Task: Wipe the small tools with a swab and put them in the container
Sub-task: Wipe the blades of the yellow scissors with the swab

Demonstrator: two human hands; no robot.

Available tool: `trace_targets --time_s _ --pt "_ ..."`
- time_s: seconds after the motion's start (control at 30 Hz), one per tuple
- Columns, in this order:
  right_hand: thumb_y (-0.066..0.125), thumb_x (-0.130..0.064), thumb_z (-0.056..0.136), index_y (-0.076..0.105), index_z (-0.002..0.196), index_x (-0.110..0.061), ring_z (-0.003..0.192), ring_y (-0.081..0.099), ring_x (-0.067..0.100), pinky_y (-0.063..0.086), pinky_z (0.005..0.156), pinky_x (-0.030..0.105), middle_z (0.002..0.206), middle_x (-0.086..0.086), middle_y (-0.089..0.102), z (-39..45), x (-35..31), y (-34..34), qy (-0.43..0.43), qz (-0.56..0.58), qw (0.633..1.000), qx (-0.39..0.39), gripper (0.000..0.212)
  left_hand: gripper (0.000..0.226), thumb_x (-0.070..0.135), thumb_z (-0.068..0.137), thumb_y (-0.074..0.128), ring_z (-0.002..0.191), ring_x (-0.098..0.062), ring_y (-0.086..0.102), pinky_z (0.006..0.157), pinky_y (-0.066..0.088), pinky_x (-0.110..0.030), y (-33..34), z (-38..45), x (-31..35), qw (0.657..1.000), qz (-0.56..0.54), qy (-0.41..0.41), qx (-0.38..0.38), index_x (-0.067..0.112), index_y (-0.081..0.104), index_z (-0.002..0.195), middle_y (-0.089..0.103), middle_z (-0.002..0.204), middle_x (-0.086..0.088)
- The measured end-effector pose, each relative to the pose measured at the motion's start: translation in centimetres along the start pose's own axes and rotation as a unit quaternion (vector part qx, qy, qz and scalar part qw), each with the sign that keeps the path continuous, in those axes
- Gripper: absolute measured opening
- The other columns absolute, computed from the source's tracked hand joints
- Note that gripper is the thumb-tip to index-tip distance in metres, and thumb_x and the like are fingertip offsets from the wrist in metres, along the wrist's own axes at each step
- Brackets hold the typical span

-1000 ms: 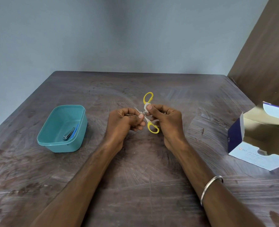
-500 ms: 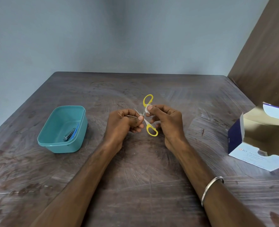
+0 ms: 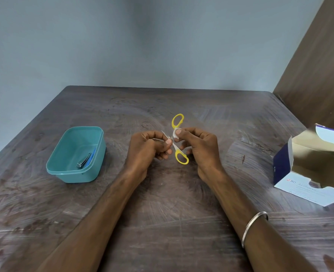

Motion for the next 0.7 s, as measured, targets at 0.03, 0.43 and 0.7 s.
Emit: trace_targets --time_s 0.03,0.43,0.7 --pt "0.076 -0.013 0.084 0.078 0.083 -0.006 0.054 0.058 0.009 0.045 0.050 0.019 0.072 0.006 0.075 -0.1 0.0 0.1 -0.002 -0.008 1.000 -0.006 0.007 0.013 0.000 0.086 0.069 0.045 -0.015 0.055 0.050 0.044 -0.026 0.0 0.0 0.0 1.000 0.000 0.001 0.002 0.000 0.068 0.073 0.067 0.059 -0.010" --pt "0.075 -0.020 0.088 0.077 0.087 -0.025 0.064 0.066 0.016 0.048 0.054 0.020 0.081 -0.004 0.076 0.0 -3.5 -2.7 -0.163 -0.051 0.981 0.091 0.006 0.006 0.004 0.080 0.075 0.050 -0.018 0.057 0.054 0.047 -0.029 -1.1 0.3 0.5 0.998 -0.023 0.012 0.050 -0.001 0.072 0.077 0.066 0.060 -0.013" --pt "0.077 -0.028 0.086 0.079 0.093 -0.028 0.075 0.062 0.011 0.052 0.070 0.034 0.092 -0.008 0.070 -0.6 -4.7 -0.7 -0.288 -0.258 0.921 0.045 0.007 0.022 0.007 0.080 0.075 0.050 -0.017 0.052 0.051 0.046 -0.026 -1.3 0.0 1.2 0.997 -0.003 0.040 0.064 0.010 0.067 0.060 0.059 0.055 -0.008"
Point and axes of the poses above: each hand's wrist, its own z-axis towards the middle knuckle, its own y-axis out of the palm, x = y × z, the point moved 10 cm from there along z, towards the middle knuckle
